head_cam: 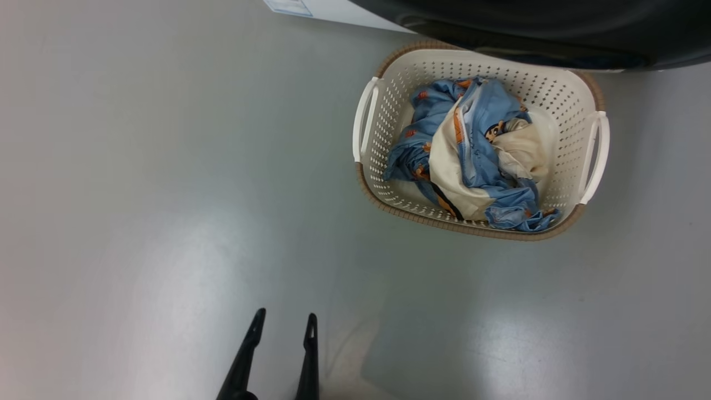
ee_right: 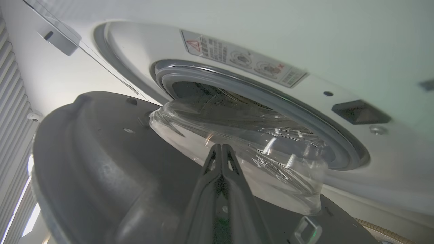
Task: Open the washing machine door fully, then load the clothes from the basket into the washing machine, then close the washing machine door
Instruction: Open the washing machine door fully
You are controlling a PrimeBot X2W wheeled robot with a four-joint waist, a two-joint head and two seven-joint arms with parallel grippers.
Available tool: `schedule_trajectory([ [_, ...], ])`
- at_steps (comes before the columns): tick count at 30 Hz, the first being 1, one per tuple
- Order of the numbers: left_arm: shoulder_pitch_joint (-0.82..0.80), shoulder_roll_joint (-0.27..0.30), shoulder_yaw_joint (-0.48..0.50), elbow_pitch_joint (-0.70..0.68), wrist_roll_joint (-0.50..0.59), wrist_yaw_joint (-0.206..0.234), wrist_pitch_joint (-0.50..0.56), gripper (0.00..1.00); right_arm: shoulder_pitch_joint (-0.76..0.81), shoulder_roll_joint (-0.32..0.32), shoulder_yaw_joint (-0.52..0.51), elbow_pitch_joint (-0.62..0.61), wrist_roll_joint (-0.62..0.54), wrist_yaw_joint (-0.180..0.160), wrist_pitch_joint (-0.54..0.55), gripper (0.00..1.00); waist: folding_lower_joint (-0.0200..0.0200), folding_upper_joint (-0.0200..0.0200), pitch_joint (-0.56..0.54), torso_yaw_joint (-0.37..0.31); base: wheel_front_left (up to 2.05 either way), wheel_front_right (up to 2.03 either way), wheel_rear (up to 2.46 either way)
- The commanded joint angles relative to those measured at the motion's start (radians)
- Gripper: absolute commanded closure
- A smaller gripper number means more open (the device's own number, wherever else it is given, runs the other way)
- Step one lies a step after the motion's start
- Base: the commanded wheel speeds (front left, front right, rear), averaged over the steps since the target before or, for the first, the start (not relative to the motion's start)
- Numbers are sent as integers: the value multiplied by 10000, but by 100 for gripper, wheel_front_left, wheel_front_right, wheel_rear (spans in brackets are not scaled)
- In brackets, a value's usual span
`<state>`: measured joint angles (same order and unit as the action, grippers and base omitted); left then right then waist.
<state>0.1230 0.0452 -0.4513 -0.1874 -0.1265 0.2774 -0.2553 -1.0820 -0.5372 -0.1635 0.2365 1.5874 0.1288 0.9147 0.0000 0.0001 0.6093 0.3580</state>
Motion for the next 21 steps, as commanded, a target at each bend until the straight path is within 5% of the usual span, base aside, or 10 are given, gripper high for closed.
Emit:
schedule_trajectory([
  [1, -67, 51, 361, -135, -64, -12, -65, 0, 338, 143, 197, -413, 137, 19, 143, 100, 0, -1, -86, -104, 0, 0, 0],
  [21, -836, 51, 773, 239, -456, 123, -65, 0, 2866, 2199, 815, -1476, 251, 19, 552, 100, 0, -1, -1605, -1570, 0, 0, 0],
])
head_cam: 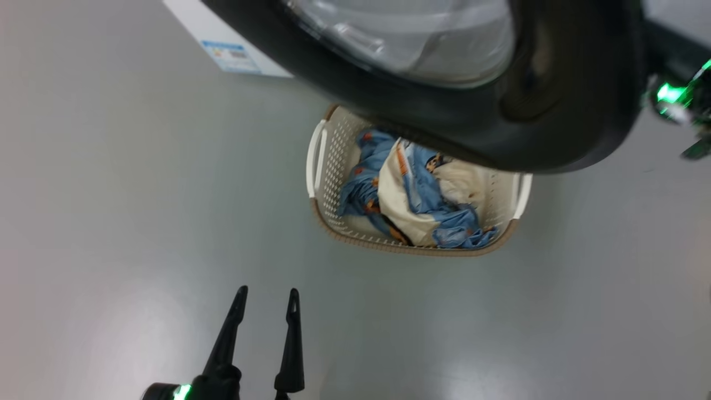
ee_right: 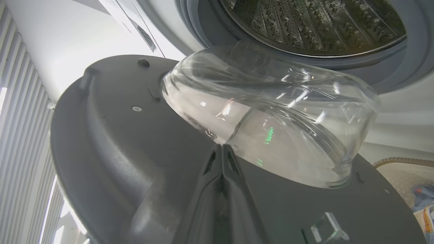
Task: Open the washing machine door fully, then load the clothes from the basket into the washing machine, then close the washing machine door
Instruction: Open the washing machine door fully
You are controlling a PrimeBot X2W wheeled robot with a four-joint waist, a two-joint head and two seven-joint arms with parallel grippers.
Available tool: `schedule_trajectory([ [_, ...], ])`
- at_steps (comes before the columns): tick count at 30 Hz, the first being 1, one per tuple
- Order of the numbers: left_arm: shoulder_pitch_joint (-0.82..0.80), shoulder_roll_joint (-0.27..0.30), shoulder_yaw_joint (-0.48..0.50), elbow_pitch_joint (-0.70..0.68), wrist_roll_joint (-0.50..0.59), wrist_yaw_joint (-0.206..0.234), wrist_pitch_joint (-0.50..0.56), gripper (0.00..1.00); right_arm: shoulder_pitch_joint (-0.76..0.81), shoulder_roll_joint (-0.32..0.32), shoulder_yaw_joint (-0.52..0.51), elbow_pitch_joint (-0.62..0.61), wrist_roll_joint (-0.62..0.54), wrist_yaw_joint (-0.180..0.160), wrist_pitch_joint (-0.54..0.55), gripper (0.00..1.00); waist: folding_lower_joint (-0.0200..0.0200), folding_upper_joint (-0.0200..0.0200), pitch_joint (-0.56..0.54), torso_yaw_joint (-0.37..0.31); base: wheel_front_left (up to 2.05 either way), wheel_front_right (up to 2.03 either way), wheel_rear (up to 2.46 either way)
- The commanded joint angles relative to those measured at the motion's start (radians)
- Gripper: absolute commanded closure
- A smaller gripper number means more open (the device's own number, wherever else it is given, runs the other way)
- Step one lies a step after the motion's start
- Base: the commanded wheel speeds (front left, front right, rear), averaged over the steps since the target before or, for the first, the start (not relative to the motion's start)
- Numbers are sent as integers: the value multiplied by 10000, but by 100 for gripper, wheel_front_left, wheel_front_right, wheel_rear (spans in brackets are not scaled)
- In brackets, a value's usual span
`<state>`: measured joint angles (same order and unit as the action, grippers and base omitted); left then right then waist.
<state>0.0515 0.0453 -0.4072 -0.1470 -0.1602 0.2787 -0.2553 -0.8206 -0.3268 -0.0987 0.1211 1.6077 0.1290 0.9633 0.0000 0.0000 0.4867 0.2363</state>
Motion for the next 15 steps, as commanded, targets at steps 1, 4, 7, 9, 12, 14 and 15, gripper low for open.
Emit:
schedule_trajectory([
  [1, -122, 49, 366, -149, -132, 112, -65, 0, 403, 201, 210, -343, 20, 17, 74, 100, 0, 0, -468, -419, 0, 0, 0],
  [4, -110, 49, 468, -69, -132, 37, -65, 0, 929, 556, 329, -372, -48, 17, 50, 100, 0, 0, -809, -578, 0, 0, 0],
  [7, -80, 49, 569, -19, -120, -33, -65, 0, 1288, 785, 422, -365, -129, 17, -3, 100, 0, 0, -1033, -664, 0, 0, 0],
  [9, -38, 49, 685, 14, -128, -99, -65, 0, 1630, 1018, 541, -340, -216, 17, -68, 100, 0, 0, -1238, -736, 0, 0, 0],
  [12, -24, 49, 834, 62, -150, -197, -65, 0, 2068, 1337, 767, -336, -373, 17, -186, 100, 0, 0, -1488, -815, 0, 0, 0],
  [14, 26, 49, 907, 93, -156, -280, -65, 0, 2327, 1549, 952, -294, -473, 17, -283, 100, 0, 0, -1654, -839, 0, 0, 0],
  [15, 46, 49, 937, 105, -149, -323, -65, 0, 2428, 1655, 1032, -272, -515, 17, -354, 100, 0, 0, -1716, -837, 0, 0, 0],
])
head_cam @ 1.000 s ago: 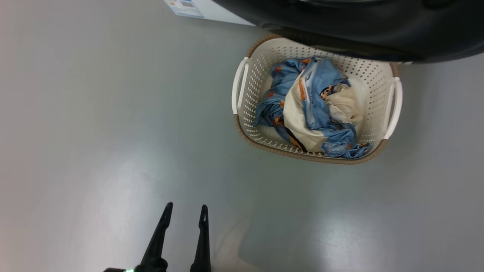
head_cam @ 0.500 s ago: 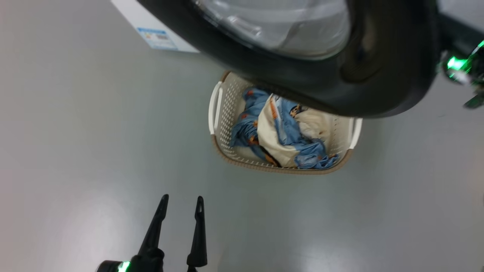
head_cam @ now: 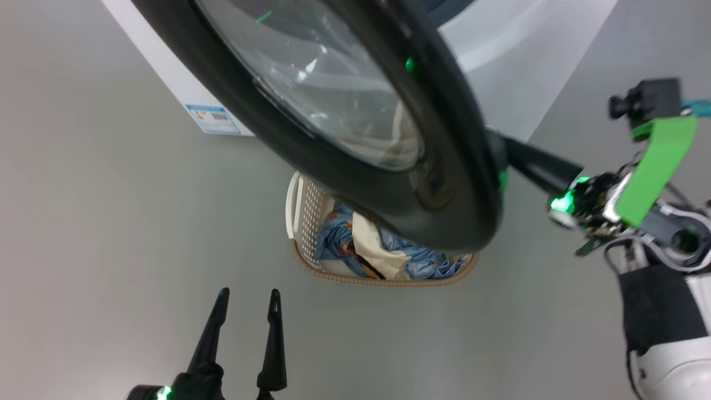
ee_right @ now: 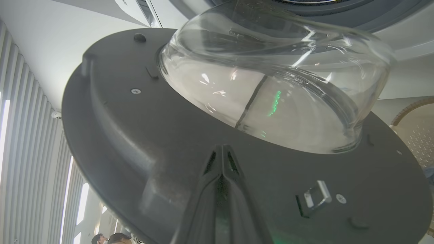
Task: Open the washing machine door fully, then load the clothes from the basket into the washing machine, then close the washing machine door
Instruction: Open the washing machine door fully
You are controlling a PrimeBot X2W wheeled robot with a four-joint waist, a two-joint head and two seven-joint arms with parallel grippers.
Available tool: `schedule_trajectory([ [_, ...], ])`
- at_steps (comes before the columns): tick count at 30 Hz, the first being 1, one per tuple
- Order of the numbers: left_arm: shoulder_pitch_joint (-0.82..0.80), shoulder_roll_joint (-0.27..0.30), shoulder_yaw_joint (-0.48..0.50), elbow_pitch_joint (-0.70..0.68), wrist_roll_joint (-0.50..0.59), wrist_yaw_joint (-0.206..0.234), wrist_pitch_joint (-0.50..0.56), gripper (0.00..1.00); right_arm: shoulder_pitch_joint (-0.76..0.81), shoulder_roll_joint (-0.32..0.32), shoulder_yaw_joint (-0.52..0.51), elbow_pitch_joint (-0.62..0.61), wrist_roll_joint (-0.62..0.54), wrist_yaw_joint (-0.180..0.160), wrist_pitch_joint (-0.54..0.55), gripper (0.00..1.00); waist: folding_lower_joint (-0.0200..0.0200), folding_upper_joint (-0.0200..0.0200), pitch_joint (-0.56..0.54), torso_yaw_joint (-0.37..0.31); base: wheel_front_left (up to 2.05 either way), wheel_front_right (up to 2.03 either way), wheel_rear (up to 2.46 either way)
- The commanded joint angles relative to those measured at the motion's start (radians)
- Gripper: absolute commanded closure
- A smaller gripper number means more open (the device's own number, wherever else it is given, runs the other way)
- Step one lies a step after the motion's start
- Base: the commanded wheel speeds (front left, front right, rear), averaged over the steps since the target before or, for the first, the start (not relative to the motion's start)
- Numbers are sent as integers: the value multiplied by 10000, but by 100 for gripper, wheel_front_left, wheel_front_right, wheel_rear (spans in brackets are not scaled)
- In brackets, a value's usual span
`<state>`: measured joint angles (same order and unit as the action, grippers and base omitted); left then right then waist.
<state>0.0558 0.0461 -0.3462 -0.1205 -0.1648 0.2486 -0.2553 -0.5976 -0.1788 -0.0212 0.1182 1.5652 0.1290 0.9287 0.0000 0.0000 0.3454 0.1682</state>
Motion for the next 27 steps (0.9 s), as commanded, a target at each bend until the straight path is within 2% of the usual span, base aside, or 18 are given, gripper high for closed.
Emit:
schedule_trajectory([
  [1, 19, 41, 356, -154, -103, -61, -65, 0, 294, 286, 339, -206, -105, 17, -66, 100, 0, 0, -364, -147, 0, 0, 0],
  [10, 194, 41, 502, -165, -146, -338, -65, 0, 1037, 809, 1044, -80, -261, 17, -627, 100, 0, 0, -794, 254, 0, 0, 0],
  [19, 319, 41, 563, -92, -289, -603, -65, 0, 1721, 1072, 1993, -124, -254, 17, -1130, 100, 0, 0, -1259, 733, 0, 0, 0],
  [27, 400, 41, 538, -20, -371, -694, -65, 0, 2082, 1200, 2770, -92, -170, 17, -1619, 100, 0, 0, -1623, 886, 0, 0, 0],
])
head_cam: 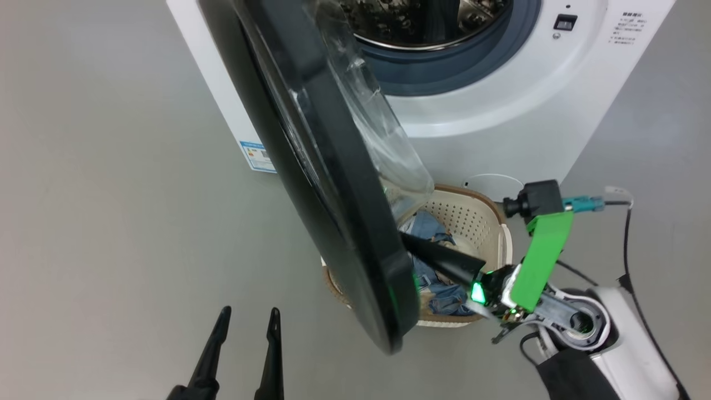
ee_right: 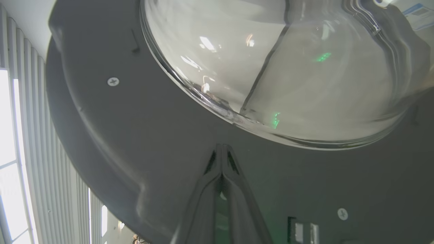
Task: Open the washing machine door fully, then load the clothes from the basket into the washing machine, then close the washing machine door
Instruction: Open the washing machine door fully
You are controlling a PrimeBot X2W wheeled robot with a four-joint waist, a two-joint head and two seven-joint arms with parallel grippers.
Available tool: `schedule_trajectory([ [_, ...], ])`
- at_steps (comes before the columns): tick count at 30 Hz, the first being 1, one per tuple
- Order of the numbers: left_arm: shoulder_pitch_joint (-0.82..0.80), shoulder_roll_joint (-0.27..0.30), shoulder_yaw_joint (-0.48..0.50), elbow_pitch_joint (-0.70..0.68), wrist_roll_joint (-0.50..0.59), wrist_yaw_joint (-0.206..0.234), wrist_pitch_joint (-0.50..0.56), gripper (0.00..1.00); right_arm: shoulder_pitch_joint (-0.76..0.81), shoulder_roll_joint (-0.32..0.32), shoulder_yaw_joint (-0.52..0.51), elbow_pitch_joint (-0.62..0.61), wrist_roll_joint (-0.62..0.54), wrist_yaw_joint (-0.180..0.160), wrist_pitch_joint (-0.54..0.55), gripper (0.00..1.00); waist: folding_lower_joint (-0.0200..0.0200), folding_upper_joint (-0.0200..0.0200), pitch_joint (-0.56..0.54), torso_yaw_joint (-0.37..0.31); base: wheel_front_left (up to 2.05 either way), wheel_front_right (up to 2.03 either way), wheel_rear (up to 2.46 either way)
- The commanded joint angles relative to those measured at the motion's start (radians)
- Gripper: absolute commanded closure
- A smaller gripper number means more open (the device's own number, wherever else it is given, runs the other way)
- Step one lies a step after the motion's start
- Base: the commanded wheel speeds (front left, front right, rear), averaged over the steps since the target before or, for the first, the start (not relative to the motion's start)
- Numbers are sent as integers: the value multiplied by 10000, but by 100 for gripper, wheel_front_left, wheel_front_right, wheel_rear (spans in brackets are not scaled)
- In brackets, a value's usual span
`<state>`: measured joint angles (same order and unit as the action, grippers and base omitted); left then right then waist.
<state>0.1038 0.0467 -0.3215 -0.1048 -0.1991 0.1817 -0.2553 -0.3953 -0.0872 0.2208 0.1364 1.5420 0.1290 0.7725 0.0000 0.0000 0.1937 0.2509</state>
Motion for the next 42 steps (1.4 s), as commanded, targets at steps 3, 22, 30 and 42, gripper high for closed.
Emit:
schedule_trajectory([
  [3, -49, 35, 309, -136, -18, -118, -65, 0, 98, 316, 627, -230, 96, 17, -287, 100, 0, 0, -237, 104, 0, 0, 0],
  [22, 195, 35, 455, 58, -101, -650, -65, 0, 130, 367, 2439, 529, 331, 17, -2110, 100, 0, 0, -998, 762, 0, 0, 0],
  [30, 307, 35, 692, 54, -98, -730, -65, 0, 54, 368, 2756, 620, 423, 17, -2570, 100, 0, 0, -1164, 766, 0, 0, 0],
  [42, 521, 35, 1470, 382, -34, -979, -65, 0, 793, -998, 2703, -1105, -1018, 17, -4366, 0, 0, 0, -1727, 103, 0, 0, 0],
])
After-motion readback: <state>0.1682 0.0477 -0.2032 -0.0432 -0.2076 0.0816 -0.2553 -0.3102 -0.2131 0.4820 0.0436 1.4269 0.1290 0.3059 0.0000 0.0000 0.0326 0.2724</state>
